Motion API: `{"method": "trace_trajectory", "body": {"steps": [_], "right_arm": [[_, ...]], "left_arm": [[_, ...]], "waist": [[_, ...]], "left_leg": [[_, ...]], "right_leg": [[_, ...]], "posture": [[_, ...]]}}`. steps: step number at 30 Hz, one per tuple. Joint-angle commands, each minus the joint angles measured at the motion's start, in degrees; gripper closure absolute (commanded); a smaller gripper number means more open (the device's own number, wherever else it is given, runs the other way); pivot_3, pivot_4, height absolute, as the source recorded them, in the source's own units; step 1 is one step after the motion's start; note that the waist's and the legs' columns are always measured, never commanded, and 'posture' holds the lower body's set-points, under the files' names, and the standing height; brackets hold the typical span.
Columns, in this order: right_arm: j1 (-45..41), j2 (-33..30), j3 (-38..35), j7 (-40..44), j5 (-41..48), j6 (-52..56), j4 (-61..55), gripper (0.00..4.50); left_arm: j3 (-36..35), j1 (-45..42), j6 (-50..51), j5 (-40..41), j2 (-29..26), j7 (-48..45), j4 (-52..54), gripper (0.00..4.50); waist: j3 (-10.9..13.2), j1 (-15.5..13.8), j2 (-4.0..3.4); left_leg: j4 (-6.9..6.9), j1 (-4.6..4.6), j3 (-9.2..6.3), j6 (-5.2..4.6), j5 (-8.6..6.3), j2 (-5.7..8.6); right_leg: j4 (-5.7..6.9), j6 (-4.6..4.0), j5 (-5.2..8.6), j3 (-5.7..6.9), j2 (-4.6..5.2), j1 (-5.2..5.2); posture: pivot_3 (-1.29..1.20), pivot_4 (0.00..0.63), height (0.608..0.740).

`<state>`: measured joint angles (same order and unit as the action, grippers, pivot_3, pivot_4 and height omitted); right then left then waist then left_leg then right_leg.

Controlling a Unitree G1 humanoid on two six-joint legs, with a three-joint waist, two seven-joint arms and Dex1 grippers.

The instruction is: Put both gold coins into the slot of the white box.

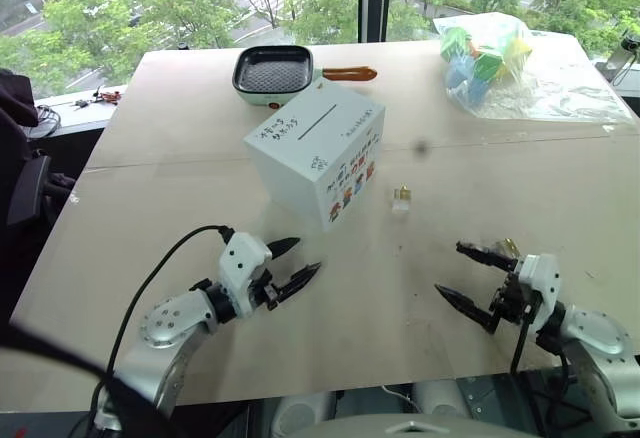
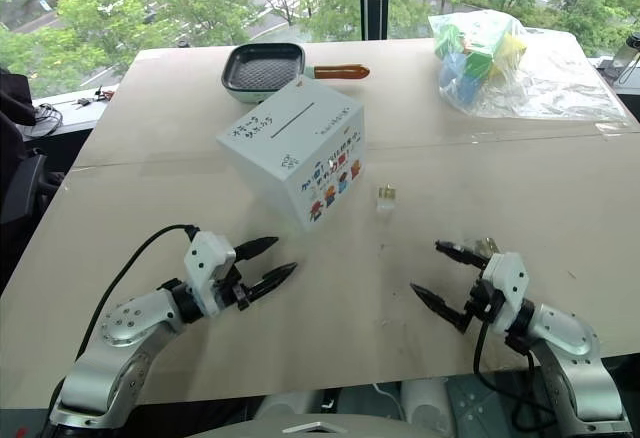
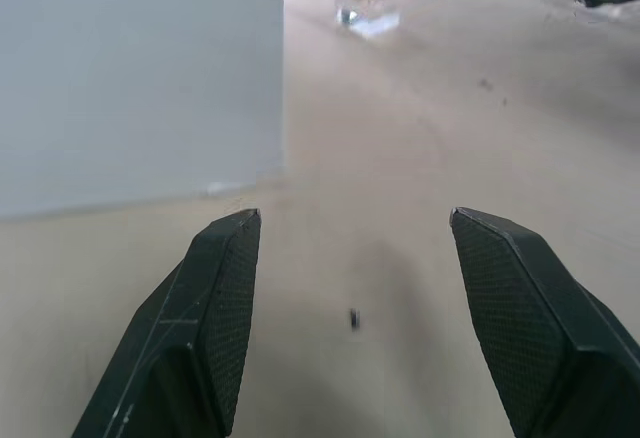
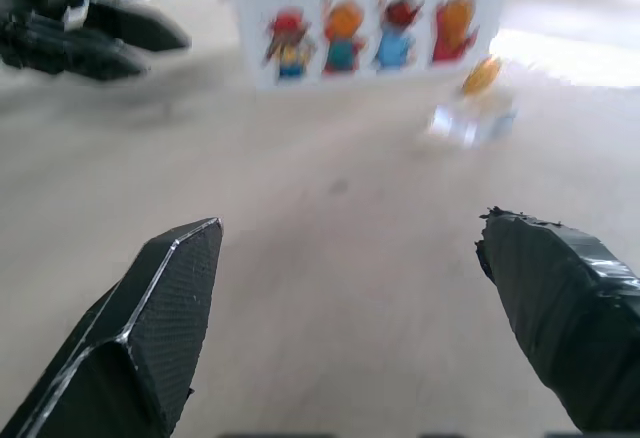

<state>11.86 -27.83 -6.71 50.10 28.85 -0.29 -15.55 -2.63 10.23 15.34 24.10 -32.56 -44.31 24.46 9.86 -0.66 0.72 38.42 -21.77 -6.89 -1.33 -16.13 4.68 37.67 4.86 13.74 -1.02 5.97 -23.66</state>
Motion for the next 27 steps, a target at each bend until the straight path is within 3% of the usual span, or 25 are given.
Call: {"method": "trace_trajectory", "body": {"steps": [1, 9, 16, 27], "right_arm": [[-1.8, 0.2, -6.6, -5.9, 3.1, 1.0, -5.3, 0.02], [4.3, -1.1, -14.2, -13.3, -1.9, 2.9, -6.1, 0.02], [8.2, 1.1, -11.4, -15.0, -3.8, 3.2, -7.7, 0.02], [7.5, 2.3, -8.6, -16.3, -5.7, 5.4, -6.6, 0.02]], "left_arm": [[-3.2, -2.8, 4.7, 7.9, -3.2, -3.0, 6.3, 1.4], [1.0, -12.9, 11.0, 12.0, -5.4, -3.3, 12.4, 1.4], [2.6, -15.0, 16.1, 15.6, -7.0, -3.7, 15.5, 1.4], [2.3, -13.8, 16.8, 15.1, -7.4, -2.2, 17.1, 1.4]], "waist": [[0.0, -0.1, 0.0], [0.0, -0.2, -0.01], [-0.1, 1.1, -0.12], [-0.1, 1.1, -0.17]], "left_leg": [[0.01, -0.03, -0.04, 0.0, 0.0, 0.0], [0.0, -0.05, -0.03, 0.19, 0.11, 0.05], [-0.03, 0.04, 0.07, 0.06, 0.04, -0.03], [-0.02, 0.03, 0.06, 0.1, 0.06, 0.0]], "right_leg": [[0.02, 0.0, 0.0, 0.03, 0.0, -0.01], [0.01, 0.0, 0.0, 0.05, 0.02, 0.0], [0.1, 0.0, 0.0, -0.06, -0.06, 0.0], [0.07, 0.0, 0.0, -0.07, -0.05, 0.0]], "posture": [[0.0, 0.15, 0.721], [0.0, 0.15, 0.721], [0.0, 0.15, 0.721], [0.0, 0.15, 0.721]]}}
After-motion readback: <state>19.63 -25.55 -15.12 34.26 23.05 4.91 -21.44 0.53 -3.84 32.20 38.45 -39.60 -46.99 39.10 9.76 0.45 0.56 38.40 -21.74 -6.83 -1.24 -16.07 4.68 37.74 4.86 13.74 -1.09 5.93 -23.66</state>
